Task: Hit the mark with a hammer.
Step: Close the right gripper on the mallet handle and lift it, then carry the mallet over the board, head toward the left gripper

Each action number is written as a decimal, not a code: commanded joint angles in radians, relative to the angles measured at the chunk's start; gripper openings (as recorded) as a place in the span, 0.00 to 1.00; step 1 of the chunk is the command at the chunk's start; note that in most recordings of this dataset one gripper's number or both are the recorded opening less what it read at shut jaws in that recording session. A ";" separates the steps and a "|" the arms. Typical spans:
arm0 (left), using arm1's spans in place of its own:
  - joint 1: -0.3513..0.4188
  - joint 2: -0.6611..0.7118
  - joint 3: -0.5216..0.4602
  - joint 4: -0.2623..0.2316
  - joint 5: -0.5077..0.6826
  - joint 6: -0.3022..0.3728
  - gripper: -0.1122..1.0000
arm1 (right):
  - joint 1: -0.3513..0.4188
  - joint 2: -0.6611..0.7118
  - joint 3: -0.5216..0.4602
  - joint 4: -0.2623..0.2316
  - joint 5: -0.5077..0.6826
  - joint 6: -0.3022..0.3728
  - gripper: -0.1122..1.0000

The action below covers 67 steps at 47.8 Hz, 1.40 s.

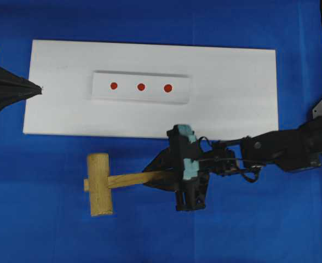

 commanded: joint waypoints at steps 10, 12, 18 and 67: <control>0.002 0.009 -0.012 -0.002 -0.002 -0.003 0.10 | -0.015 -0.098 0.000 -0.003 0.002 -0.020 0.19; 0.002 0.009 -0.012 -0.002 -0.002 -0.003 0.10 | -0.021 -0.098 -0.003 -0.003 0.000 -0.026 0.19; 0.002 0.011 -0.011 -0.003 -0.002 -0.003 0.10 | -0.055 -0.100 -0.008 -0.003 0.000 -0.040 0.19; 0.002 0.011 -0.005 -0.011 -0.002 -0.017 0.10 | -0.311 -0.143 -0.034 -0.051 -0.048 -0.321 0.19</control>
